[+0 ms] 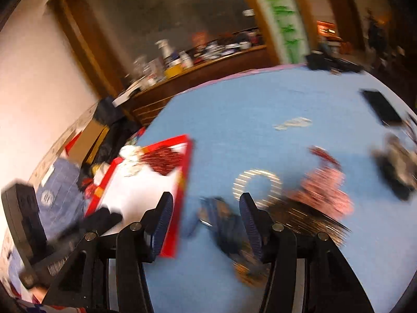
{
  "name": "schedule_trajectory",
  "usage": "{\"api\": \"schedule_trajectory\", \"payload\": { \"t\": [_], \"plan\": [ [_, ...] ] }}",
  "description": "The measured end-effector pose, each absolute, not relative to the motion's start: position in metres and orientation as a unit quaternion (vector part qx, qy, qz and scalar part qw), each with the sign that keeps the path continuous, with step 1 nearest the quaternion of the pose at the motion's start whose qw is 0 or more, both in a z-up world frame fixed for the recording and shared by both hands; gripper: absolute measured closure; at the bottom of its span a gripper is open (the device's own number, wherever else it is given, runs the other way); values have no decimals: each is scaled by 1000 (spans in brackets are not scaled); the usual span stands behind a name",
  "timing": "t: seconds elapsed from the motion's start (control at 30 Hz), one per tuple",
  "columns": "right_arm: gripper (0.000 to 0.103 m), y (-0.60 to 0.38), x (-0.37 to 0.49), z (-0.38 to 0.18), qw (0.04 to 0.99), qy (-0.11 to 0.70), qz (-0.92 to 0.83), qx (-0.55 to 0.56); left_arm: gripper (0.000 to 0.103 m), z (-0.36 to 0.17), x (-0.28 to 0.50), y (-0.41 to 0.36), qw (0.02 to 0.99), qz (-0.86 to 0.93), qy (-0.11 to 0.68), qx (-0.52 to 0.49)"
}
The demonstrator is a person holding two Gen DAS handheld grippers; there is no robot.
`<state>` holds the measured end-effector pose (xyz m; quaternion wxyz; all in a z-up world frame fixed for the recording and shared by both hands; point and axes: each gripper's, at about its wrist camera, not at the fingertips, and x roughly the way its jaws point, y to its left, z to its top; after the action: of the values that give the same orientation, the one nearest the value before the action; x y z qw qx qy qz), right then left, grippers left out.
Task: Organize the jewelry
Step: 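Open the right tool over the box while the left tool releases the white scrunchie inside, then move the right tool back to the pile and grasp the grey sheer scrunchie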
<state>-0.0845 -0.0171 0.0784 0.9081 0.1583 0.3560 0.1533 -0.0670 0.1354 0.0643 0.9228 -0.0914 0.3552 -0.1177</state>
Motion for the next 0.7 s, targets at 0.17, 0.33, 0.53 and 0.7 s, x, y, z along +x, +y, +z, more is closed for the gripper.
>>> {"api": "schedule_trajectory", "payload": {
  "t": [0.17,0.33,0.53,0.7],
  "plan": [
    [46,-85,-115,66,907,349,111,210,23,41,-80,80,913,-146,380,-30],
    [46,-128,-131,54,900,344,86,255,23,25,-75,58,900,-142,411,-18],
    [46,-142,-132,46,897,365,83,235,23,9,-66,49,890,-131,437,3],
    [46,-161,-129,55,909,358,53,206,22,6,-63,45,884,-130,448,23]
  ]
}}
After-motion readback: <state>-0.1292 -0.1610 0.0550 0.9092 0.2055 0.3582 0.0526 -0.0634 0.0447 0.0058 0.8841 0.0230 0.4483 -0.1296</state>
